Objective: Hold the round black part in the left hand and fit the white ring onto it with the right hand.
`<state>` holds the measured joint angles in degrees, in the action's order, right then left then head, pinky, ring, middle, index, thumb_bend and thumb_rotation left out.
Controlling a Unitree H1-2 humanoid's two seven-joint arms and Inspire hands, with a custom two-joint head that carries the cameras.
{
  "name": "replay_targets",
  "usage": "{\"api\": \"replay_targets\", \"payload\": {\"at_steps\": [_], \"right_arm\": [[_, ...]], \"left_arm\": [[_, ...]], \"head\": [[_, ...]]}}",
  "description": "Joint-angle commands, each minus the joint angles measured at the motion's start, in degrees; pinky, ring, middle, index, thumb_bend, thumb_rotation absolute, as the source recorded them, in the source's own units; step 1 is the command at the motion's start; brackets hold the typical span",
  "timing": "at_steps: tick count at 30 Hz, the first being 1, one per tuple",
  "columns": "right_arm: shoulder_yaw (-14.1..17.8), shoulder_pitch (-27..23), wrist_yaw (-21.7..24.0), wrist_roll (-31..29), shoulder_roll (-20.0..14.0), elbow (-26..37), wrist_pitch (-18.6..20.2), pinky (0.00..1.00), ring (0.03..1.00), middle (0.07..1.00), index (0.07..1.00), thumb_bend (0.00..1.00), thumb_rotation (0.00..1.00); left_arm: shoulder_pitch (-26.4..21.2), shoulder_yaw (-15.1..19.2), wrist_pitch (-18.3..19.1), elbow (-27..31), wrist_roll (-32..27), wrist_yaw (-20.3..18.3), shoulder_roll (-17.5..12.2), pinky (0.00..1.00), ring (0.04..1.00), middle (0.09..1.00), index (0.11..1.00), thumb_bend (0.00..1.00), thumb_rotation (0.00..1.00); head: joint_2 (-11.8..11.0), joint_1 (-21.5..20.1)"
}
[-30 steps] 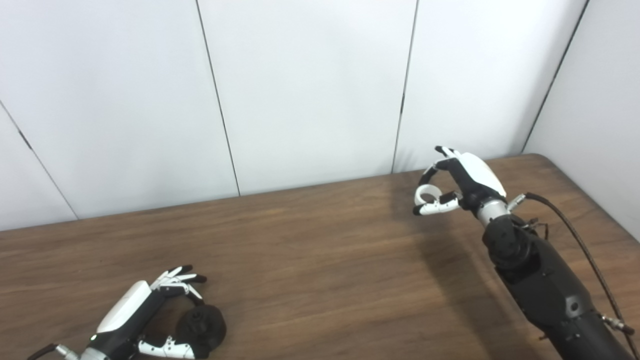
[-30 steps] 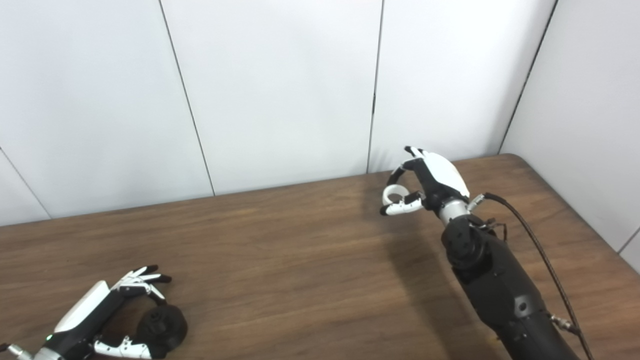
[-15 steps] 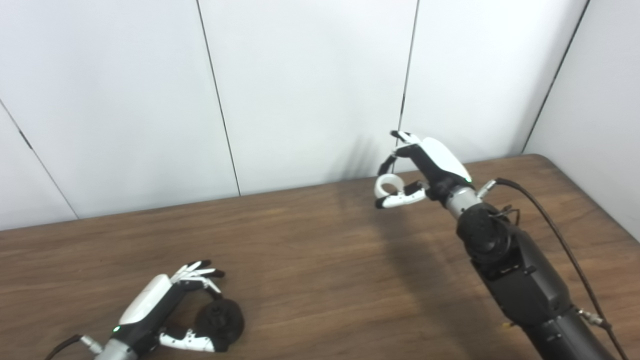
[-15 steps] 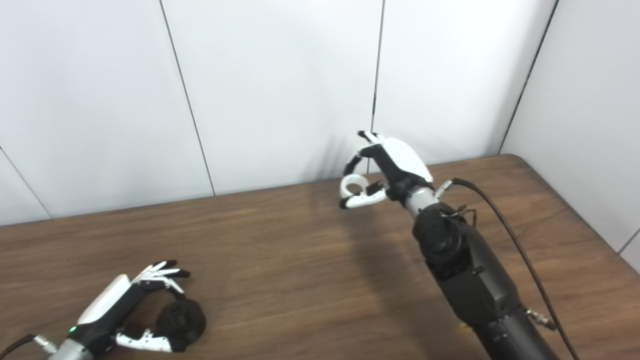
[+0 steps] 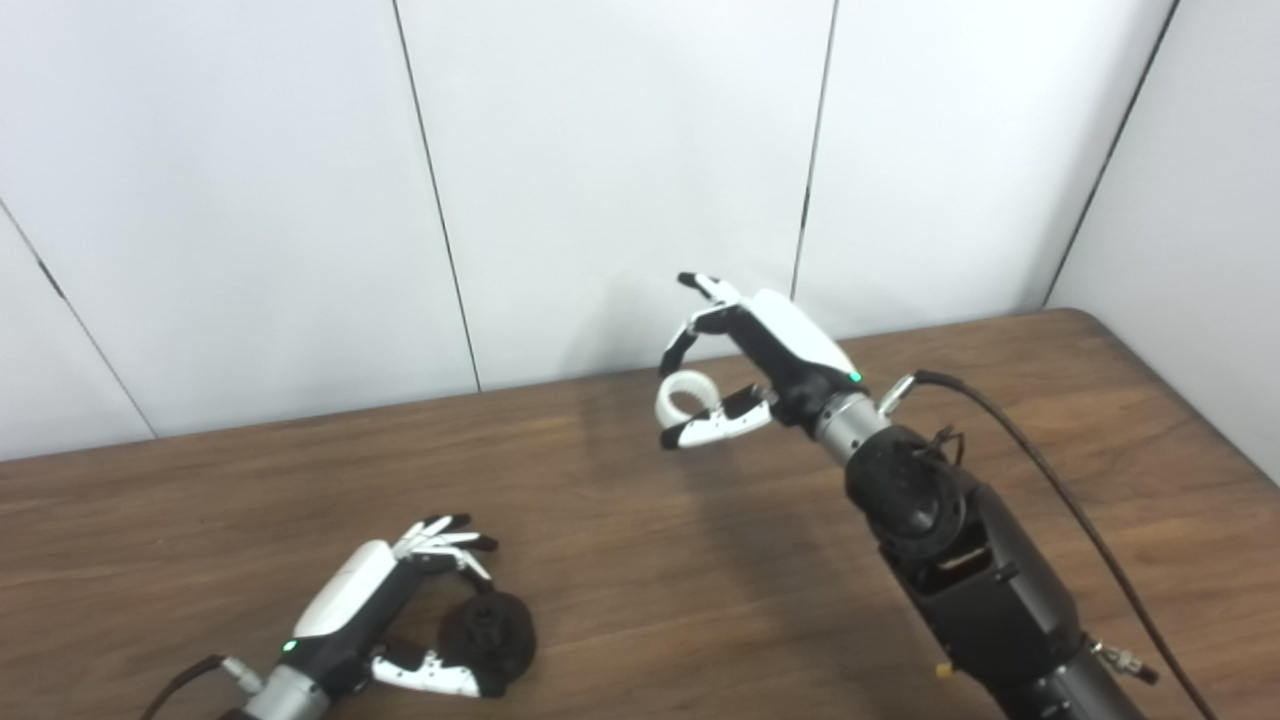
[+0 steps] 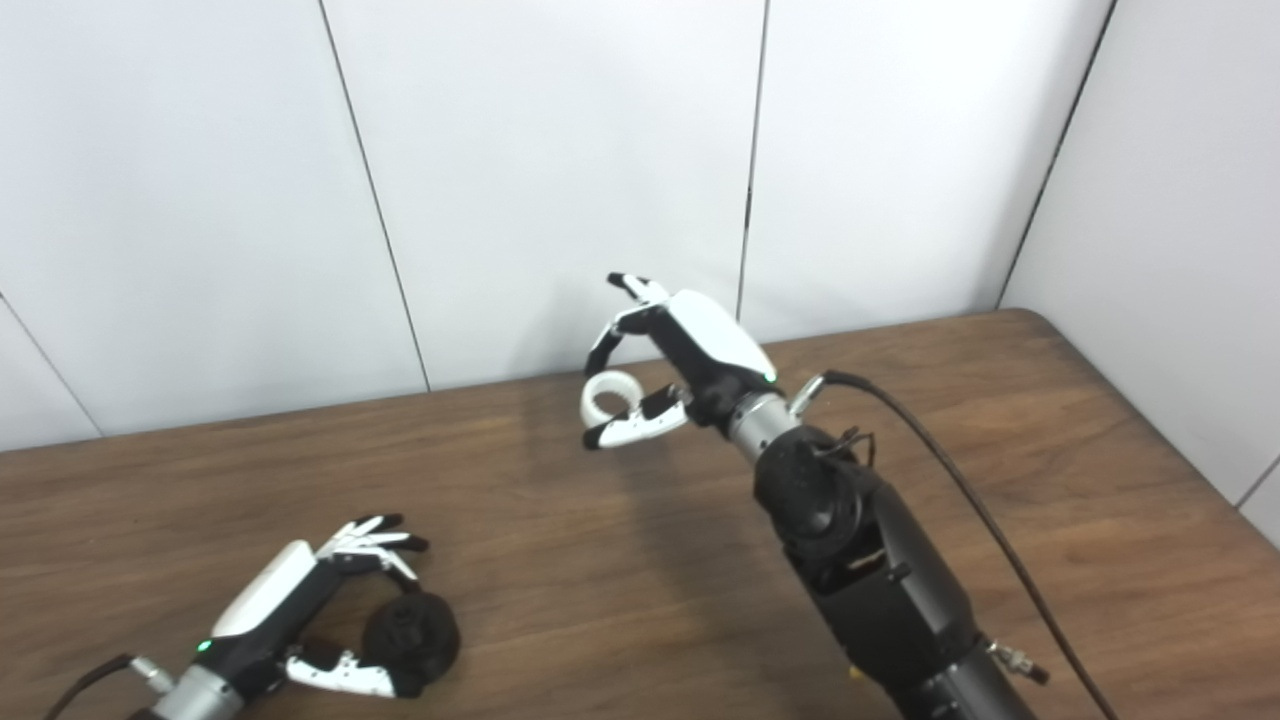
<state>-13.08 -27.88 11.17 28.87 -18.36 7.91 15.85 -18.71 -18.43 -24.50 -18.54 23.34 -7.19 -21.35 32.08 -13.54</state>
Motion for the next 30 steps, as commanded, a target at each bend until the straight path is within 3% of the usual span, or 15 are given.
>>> {"api": "replay_targets", "payload": {"at_steps": [1,18,30], "right_arm": [[0.0,-1.2,0.0,-0.7,0.2,2.4,-3.0,1.00,1.000,0.983,0.477,0.51,0.13],[-3.2,2.7,3.3,-2.5,4.5,5.8,-3.8,1.00,1.000,0.981,0.476,0.51,0.13],[-4.7,4.2,6.0,-3.3,5.2,6.4,-4.1,1.00,1.000,0.991,0.477,0.51,0.13]], "left_arm": [[-2.4,0.5,0.9,0.8,1.2,0.0,0.4,1.00,0.953,0.815,0.473,0.52,0.05],[-6.0,-0.8,1.8,-4.6,6.9,2.3,6.5,1.00,0.943,0.798,0.471,0.52,0.05],[-7.0,-1.4,4.1,-2.9,8.1,2.1,9.0,1.00,0.942,0.797,0.471,0.52,0.05]], "head": [[0.2,0.6],[1.9,5.0],[4.1,8.6]]}}
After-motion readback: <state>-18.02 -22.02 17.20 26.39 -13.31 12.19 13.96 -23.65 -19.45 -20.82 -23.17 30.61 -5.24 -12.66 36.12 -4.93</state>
